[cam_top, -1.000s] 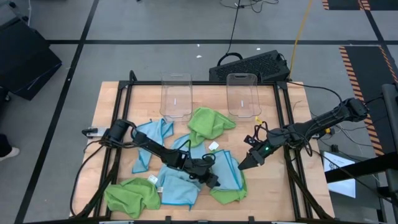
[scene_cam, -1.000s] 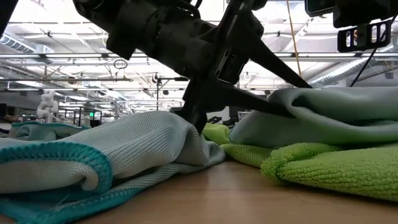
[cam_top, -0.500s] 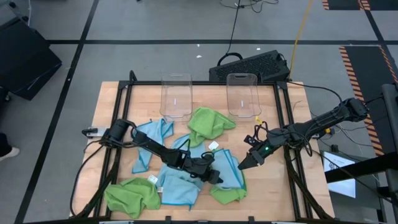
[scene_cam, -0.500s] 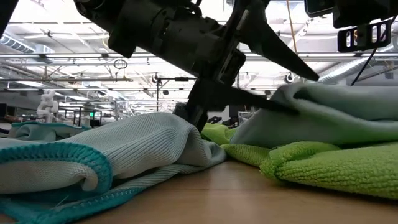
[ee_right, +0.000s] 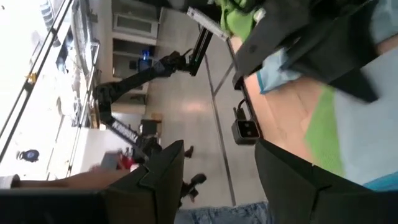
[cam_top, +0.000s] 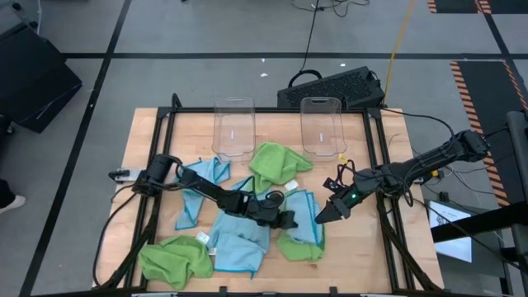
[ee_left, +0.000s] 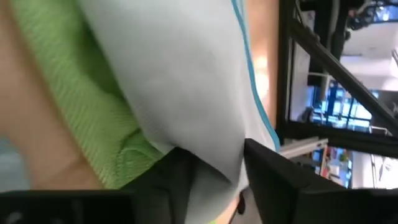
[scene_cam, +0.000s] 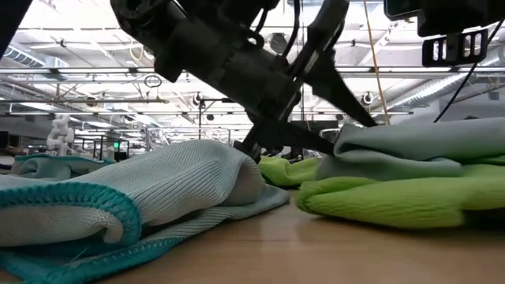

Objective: Fold microfiber towels
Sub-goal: Put the right blue microfiber towel into the right transparent bin

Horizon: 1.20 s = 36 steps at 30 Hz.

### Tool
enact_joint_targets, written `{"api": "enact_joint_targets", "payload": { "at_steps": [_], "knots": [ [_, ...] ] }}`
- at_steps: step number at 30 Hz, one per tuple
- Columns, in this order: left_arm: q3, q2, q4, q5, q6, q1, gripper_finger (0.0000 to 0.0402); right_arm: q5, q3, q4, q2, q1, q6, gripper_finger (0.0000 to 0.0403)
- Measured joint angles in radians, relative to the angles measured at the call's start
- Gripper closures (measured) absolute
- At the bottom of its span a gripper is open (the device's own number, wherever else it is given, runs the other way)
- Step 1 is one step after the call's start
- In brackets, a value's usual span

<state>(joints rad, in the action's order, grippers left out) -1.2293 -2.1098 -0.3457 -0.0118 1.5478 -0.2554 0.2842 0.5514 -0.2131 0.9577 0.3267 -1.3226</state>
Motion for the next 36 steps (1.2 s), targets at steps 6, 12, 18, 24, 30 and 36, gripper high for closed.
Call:
{"api": "enact_joint_targets", "payload": {
  "at_steps": [6,12,18,24,30,36],
  "knots": [
    [0.000,0.000,0.015,-0.074,-0.023,0.005,0.0366,0.069,0.000,-0.005,-0.001,0.000,0.014,0.0211],
    [0.000,0.000,-0.007,-0.132,-0.049,0.008,0.0390,0.085,0.000,-0.007,-0.058,0.003,0.011,0.0211],
    [-0.014,0.039,0.003,-0.119,-0.168,0.003,0.0392,-0.002,0.000,-0.006,-0.165,0.002,0.028,0.0211],
    [-0.132,0.110,0.248,-0.138,-0.465,-0.021,0.0392,-0.075,0.000,0.029,-0.230,0.002,0.097,0.0211],
    [-0.301,0.157,0.498,-0.132,-0.682,-0.019,0.0392,-0.102,0.000,0.028,-0.230,0.001,0.106,0.0211],
    [-0.411,0.156,0.618,-0.033,-0.767,0.010,0.0392,-0.123,0.017,0.021,-0.229,-0.030,0.089,0.0211]
  ]
}}
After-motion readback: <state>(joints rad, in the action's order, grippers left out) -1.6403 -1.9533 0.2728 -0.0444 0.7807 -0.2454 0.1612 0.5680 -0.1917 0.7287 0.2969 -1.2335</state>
